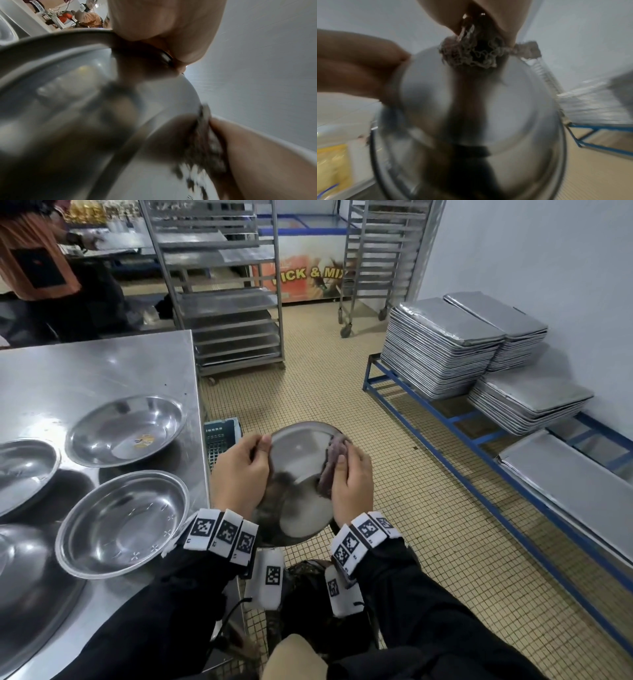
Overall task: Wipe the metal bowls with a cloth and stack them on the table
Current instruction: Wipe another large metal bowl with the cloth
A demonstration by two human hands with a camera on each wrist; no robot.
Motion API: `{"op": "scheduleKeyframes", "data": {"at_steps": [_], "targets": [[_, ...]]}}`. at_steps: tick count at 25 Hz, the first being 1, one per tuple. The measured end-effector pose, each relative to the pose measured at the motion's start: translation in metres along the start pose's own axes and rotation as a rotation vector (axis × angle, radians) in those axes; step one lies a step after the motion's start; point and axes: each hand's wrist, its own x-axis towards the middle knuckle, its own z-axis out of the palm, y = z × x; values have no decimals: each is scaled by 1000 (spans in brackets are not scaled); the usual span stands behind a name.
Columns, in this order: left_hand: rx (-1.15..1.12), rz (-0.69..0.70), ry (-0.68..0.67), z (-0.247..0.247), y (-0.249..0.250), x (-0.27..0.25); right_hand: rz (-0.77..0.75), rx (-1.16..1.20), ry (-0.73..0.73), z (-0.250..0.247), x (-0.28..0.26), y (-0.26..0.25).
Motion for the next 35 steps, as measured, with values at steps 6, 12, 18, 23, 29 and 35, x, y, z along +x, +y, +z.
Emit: {"op": "scheduleKeyframes", "data": {"at_steps": [6,12,18,23,29,35], "targets": [[10,38,29,10,8,-3,-420,-361,95,23,-13,-36],[-126,23,48,4,4,-1,405,289,180,-1,19,-6],[-165,-21,6,3,-24,1,421,321,57,-34,9,12],[17,194,-174,7,-14,1,85,54,-48,-38,20,9],[119,226,-142,12,-2,-4,-275,-174,-128,-24,29,-6],[-2,15,-53,14,-5,1,-387,-90,107,-11,10,-17]]}}
